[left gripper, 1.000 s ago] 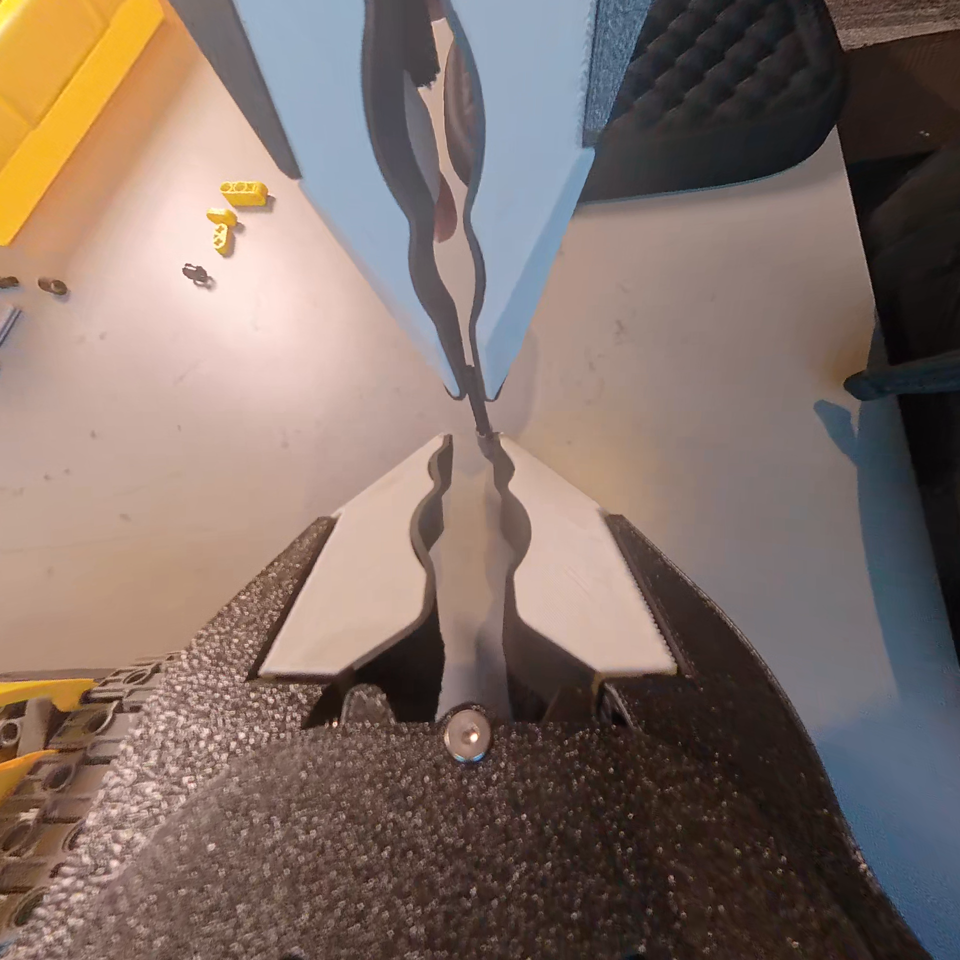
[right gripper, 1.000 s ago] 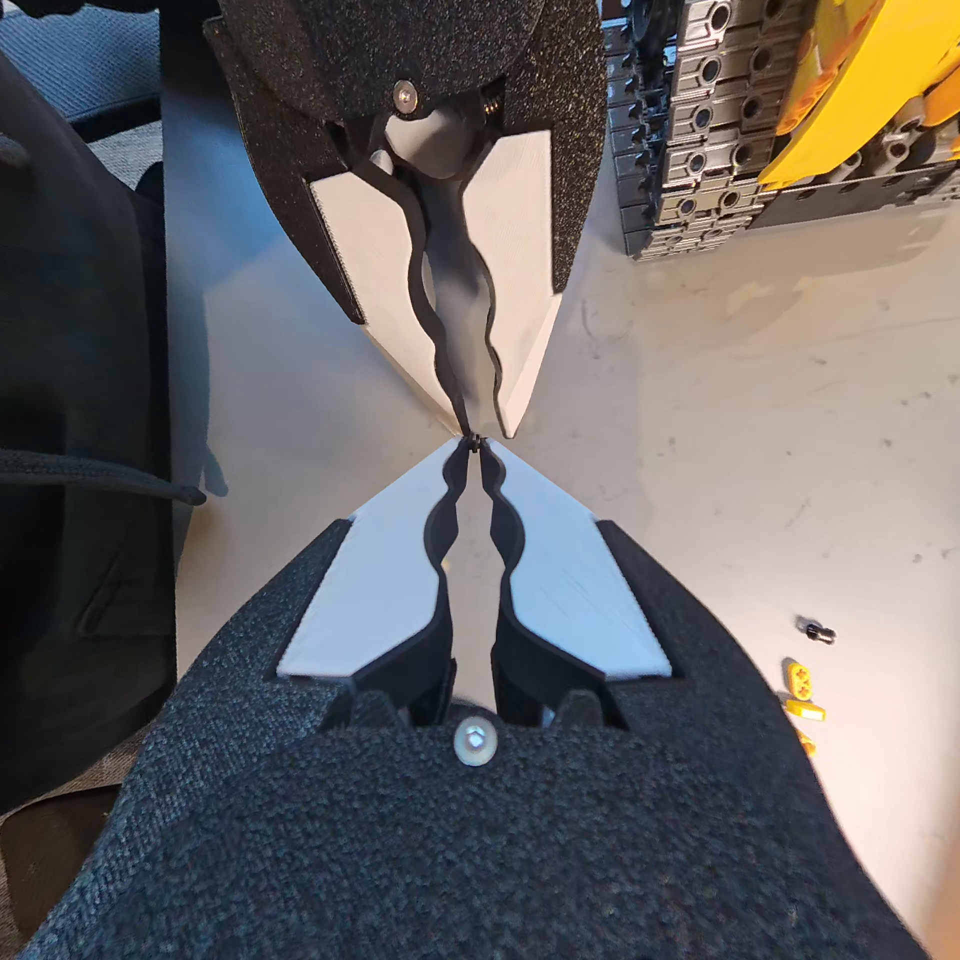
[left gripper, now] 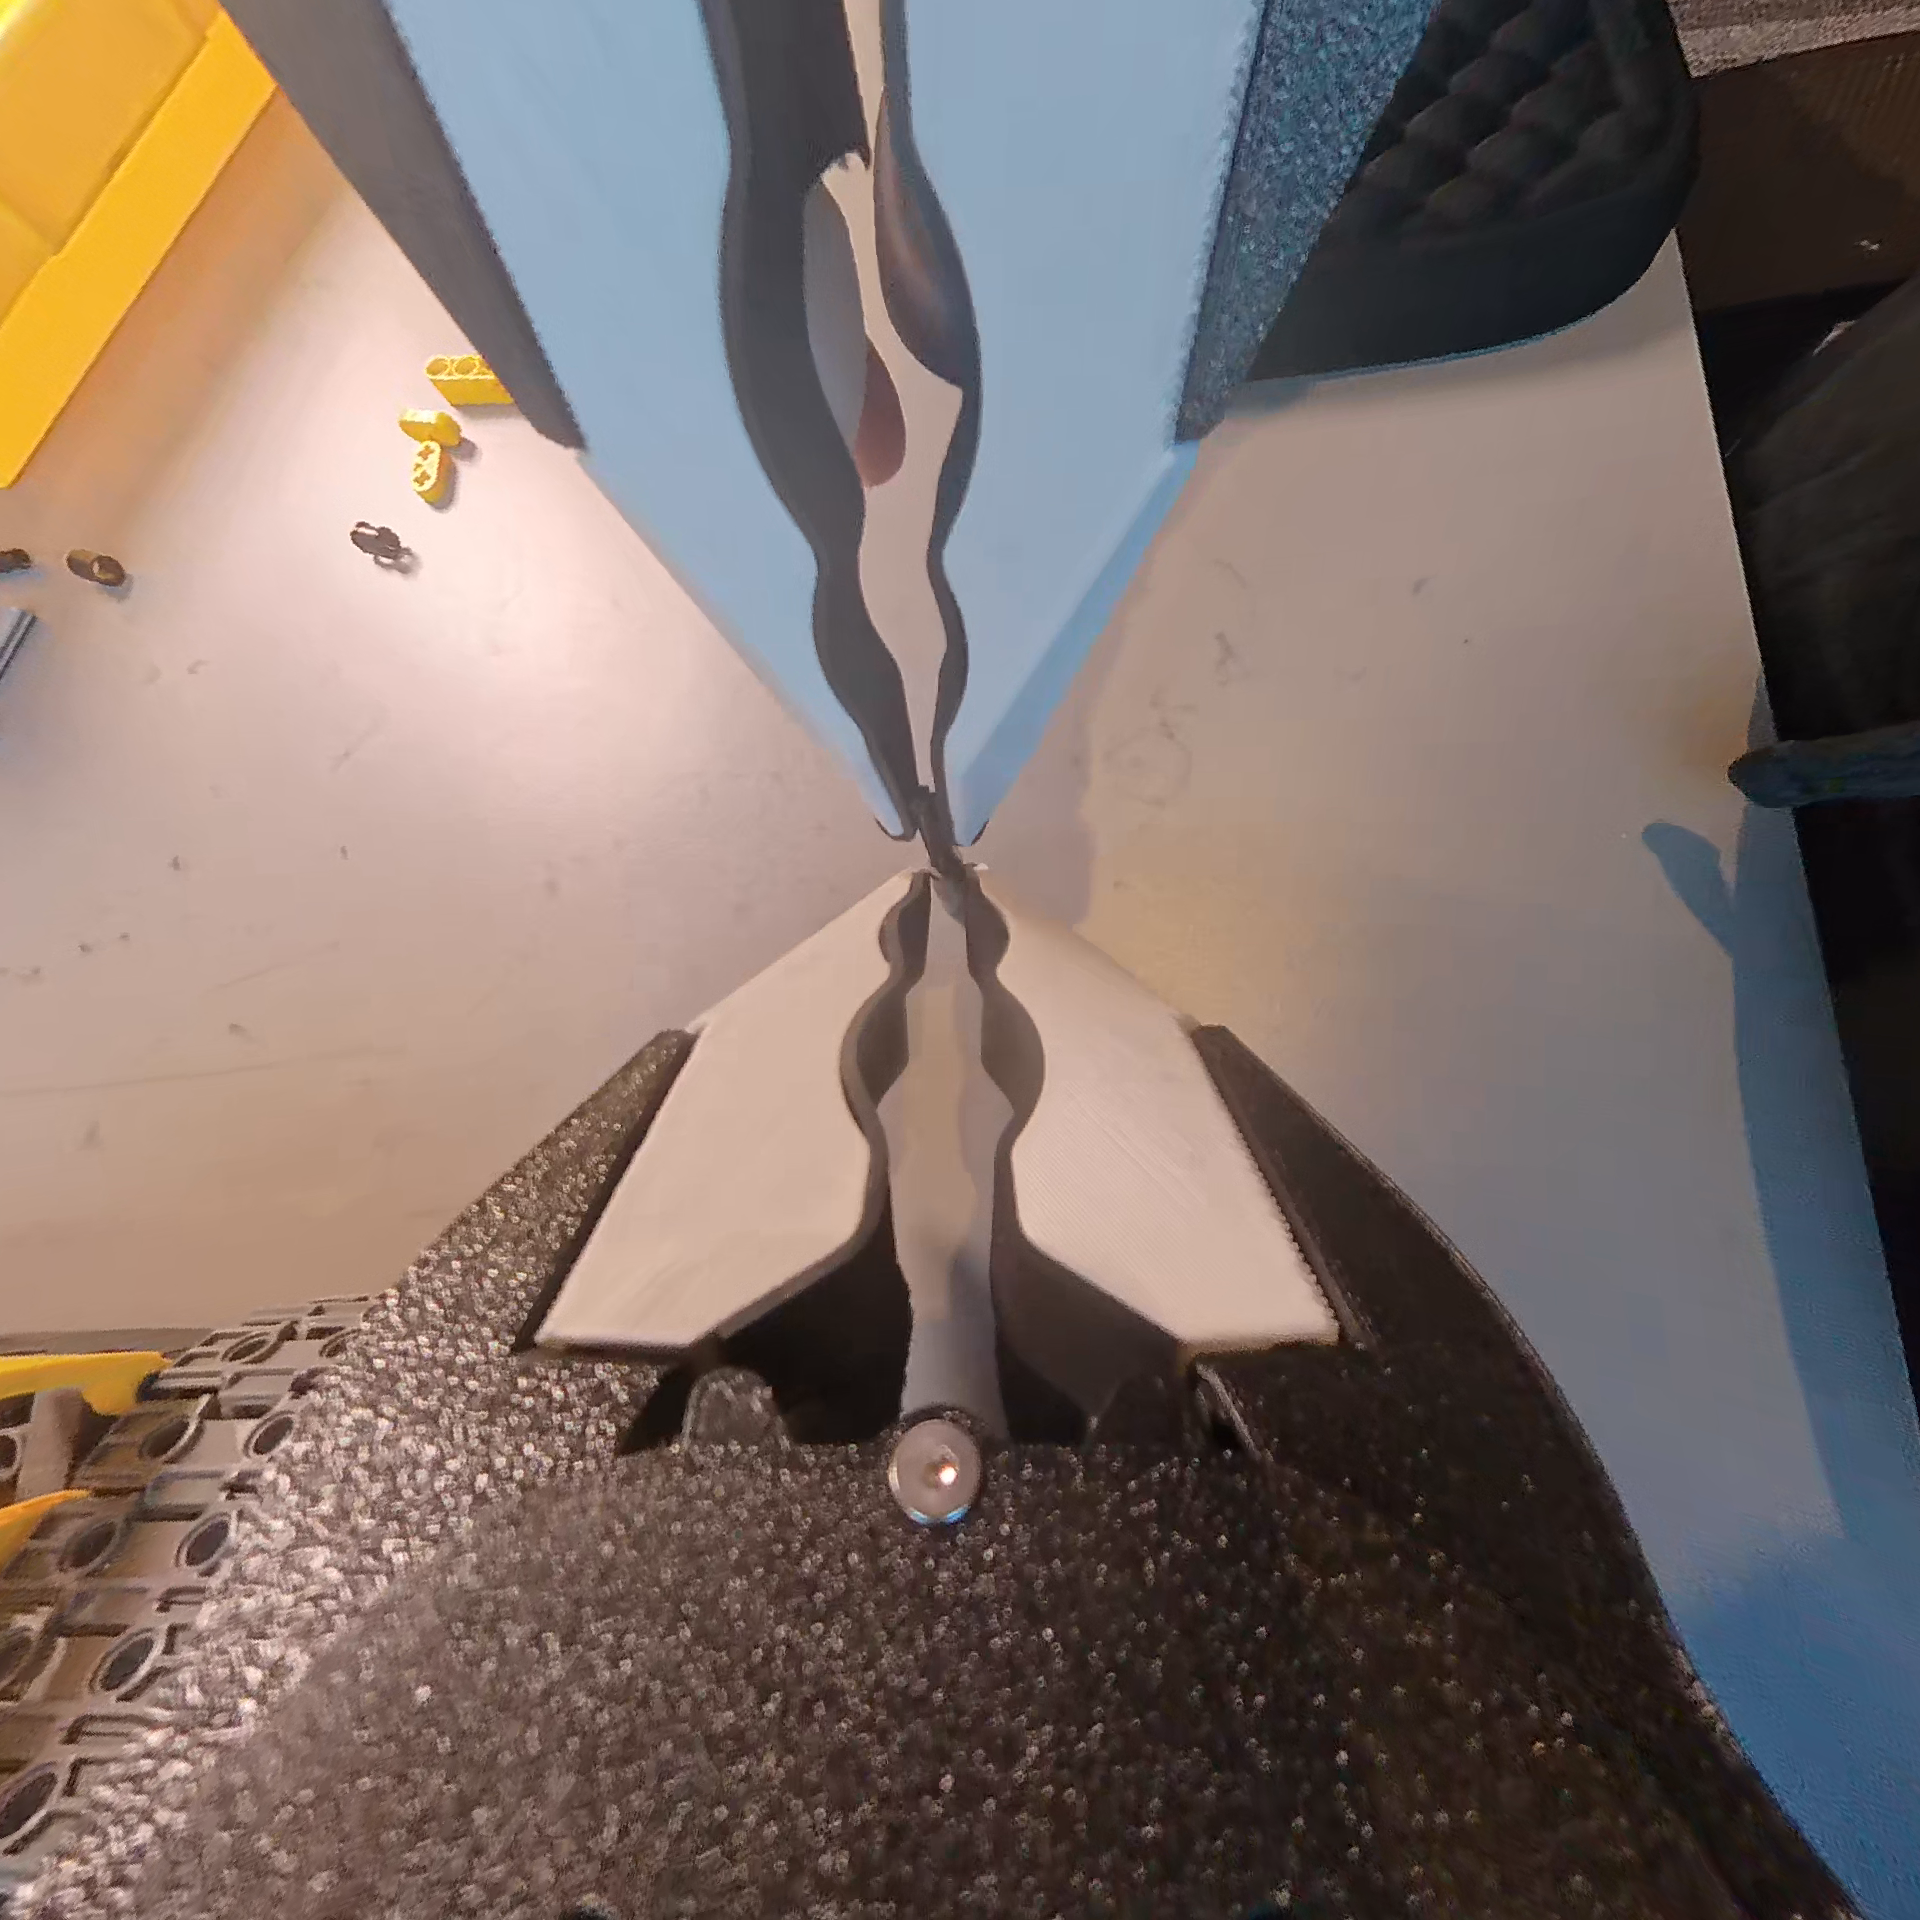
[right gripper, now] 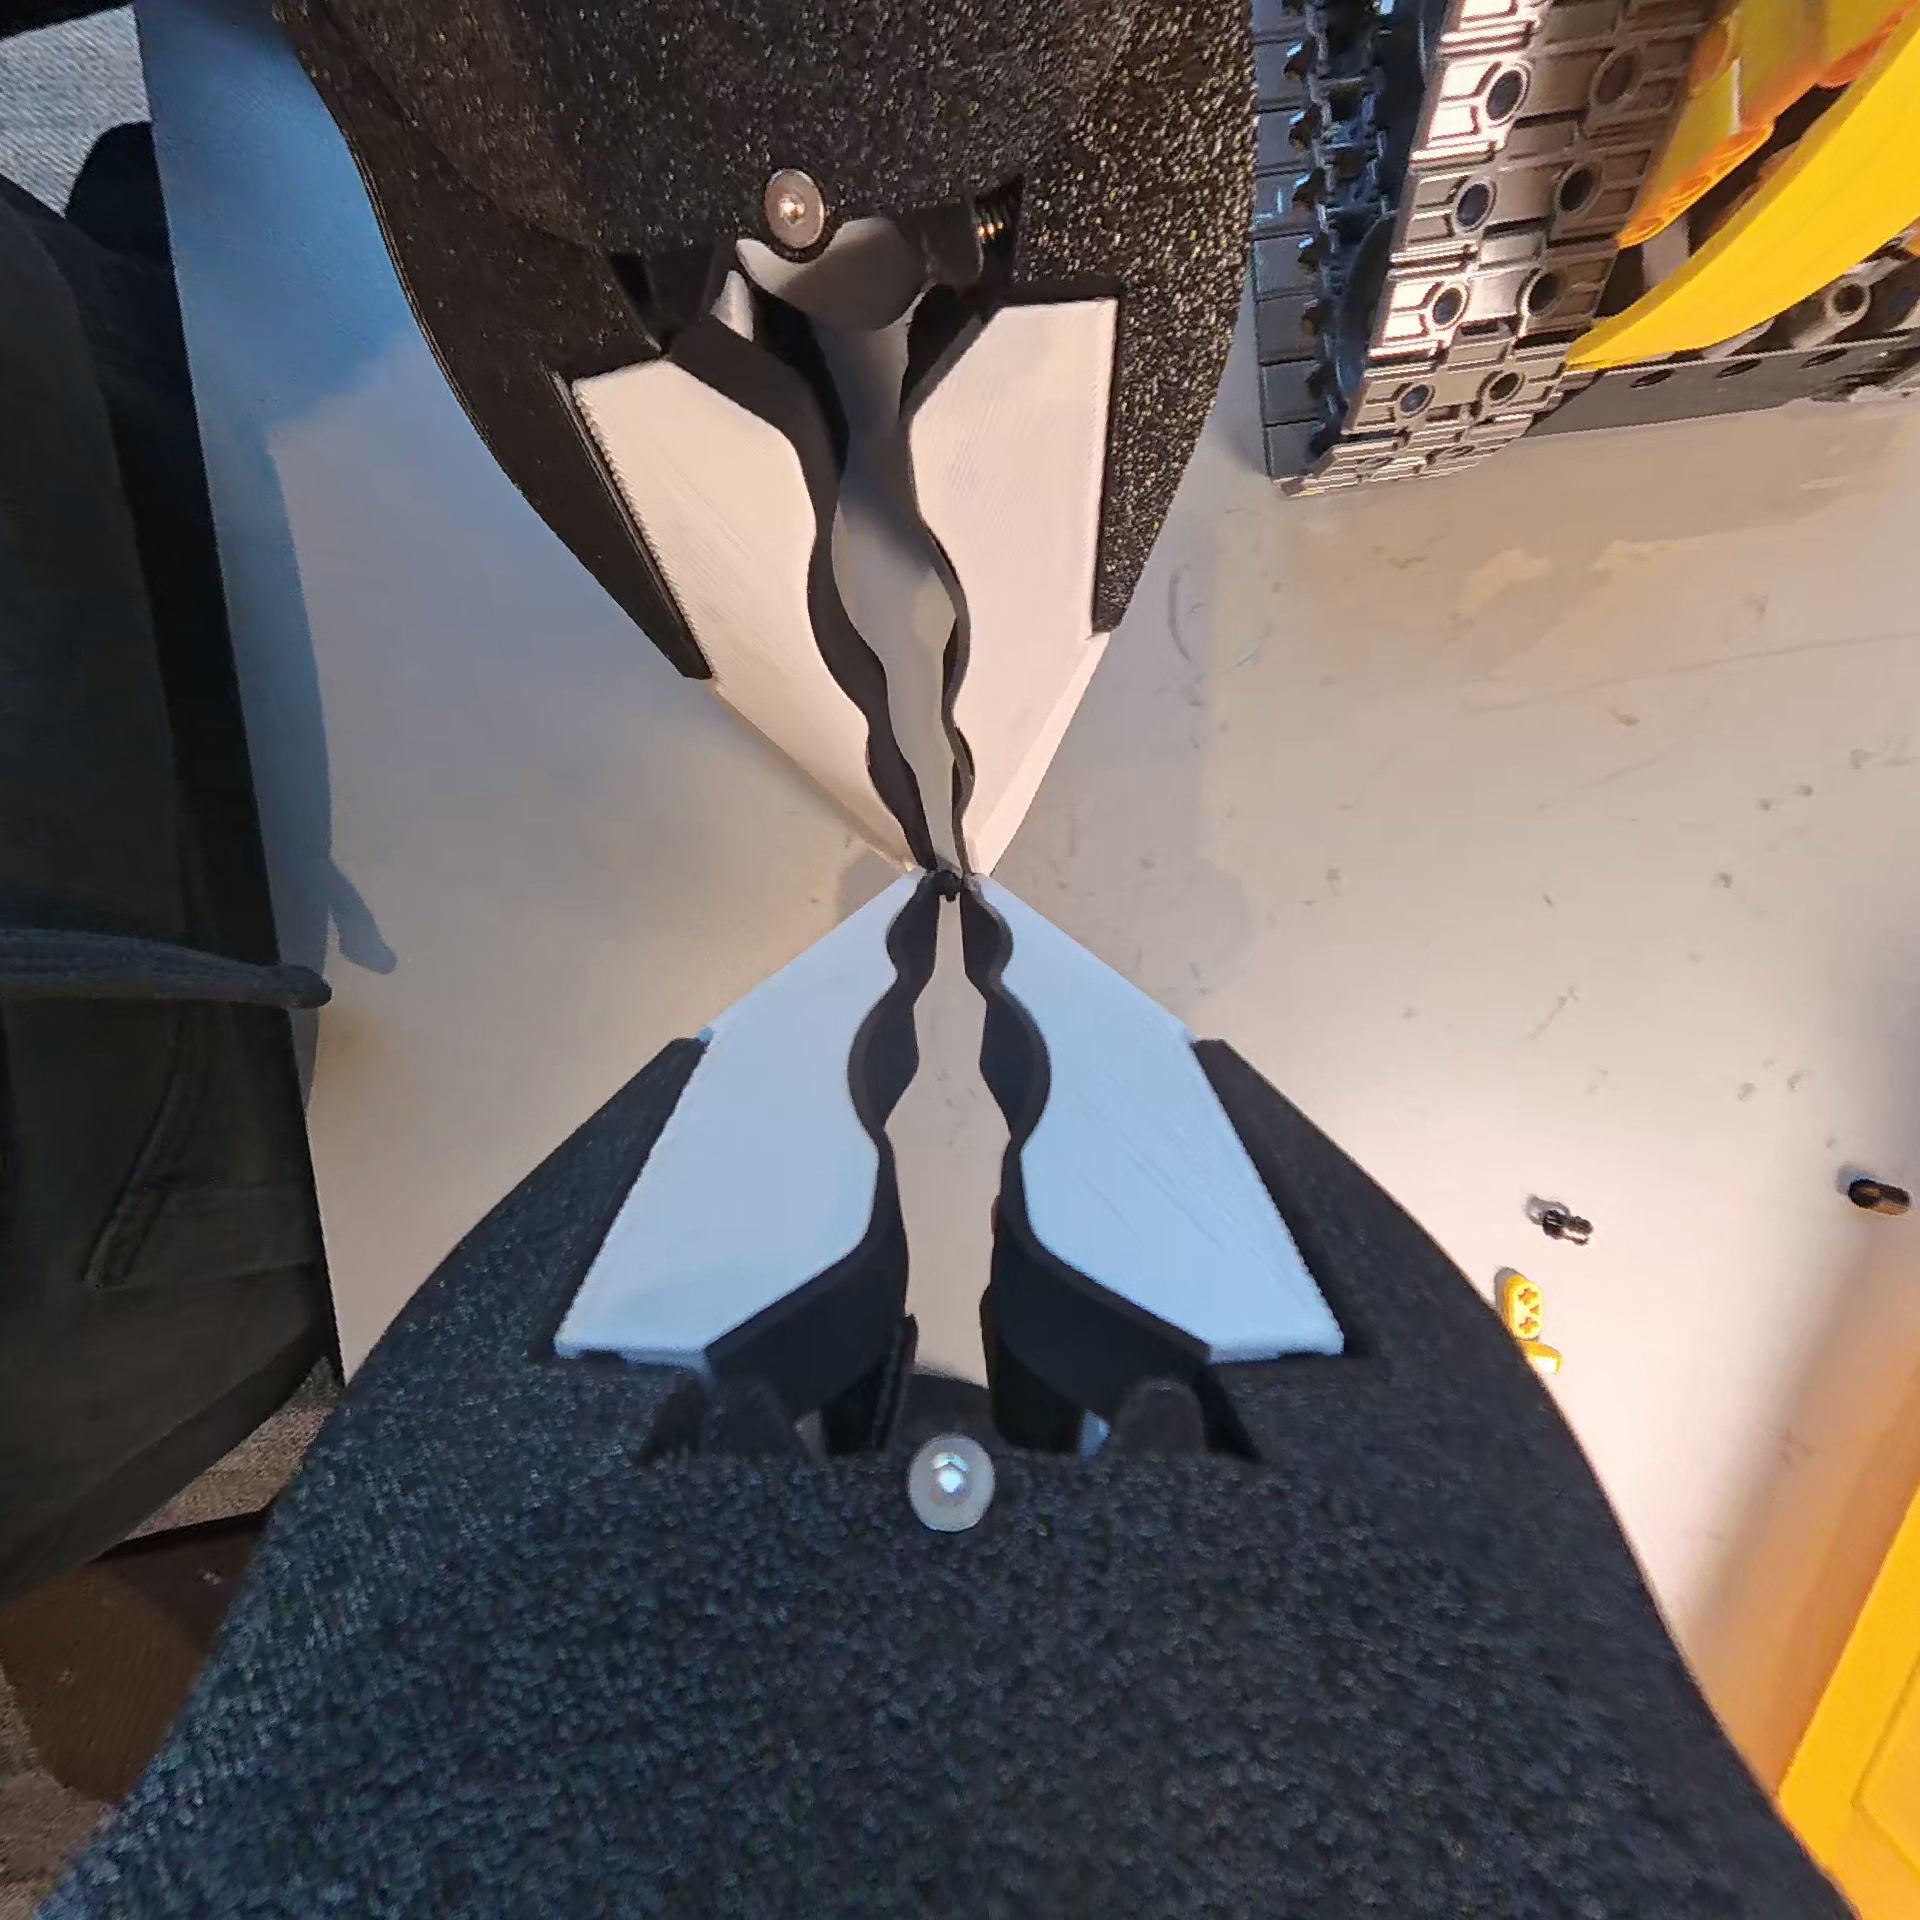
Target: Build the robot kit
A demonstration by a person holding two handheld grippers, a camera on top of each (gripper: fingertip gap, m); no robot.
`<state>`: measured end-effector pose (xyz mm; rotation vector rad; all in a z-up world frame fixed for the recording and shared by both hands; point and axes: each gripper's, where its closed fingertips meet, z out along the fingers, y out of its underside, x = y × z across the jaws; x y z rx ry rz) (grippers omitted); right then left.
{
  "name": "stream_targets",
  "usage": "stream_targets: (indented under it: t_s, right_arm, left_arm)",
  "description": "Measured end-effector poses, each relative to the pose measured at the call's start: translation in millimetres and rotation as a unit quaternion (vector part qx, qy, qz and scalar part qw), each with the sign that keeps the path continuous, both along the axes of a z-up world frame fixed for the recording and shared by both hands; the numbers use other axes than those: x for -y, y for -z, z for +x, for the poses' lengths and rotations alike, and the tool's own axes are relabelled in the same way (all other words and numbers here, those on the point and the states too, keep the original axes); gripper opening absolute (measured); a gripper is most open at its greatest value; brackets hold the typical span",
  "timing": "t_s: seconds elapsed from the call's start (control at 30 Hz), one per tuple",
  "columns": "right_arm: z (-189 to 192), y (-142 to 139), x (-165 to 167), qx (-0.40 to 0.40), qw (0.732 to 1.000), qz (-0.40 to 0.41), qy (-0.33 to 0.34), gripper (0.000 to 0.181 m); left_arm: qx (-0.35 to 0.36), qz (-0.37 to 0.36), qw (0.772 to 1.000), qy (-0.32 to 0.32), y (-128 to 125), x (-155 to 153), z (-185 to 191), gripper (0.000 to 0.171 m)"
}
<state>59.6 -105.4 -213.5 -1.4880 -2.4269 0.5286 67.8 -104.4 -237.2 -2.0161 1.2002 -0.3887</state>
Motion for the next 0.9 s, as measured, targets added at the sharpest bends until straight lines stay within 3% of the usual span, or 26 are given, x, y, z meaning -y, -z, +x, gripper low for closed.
stream_targets:
  t_s: [0.03,0.63,0.77,0.83,0.9]
  right_arm:
    - [0.3,0.2,-0.1,0.001,1.0,-0.001,0.001,0.004]
    - [0.4,8.1,2.1,-0.013,0.998,-0.061,0.032,0.004]
    - [0.0,6.9,0.5,-0.052,0.996,-0.073,0.027,0.005]
    - [1.4,4.8,2.2,-0.085,0.995,-0.06,0.0,0.023]
    - [2.7,-0.8,5.0,-0.127,0.991,-0.022,-0.037,0.027]
  left_arm:
    - [0.0,0.0,1.0,-0.001,0.0,0.0,0.0,0.004]
    - [0.001,-0.004,1.0,-0.009,0.5,-0.3,0.1,0.005]
    - [0.003,-0.006,1.0,-0.009,0.5,-0.4,0.5,0.005]
    - [0.002,-0.005,1.0,-0.008,0.4,-0.3,0.6,0.005]
    - [0.005,-0.01,1.0,-0.009,0.1,-0.5,0.3,0.005]
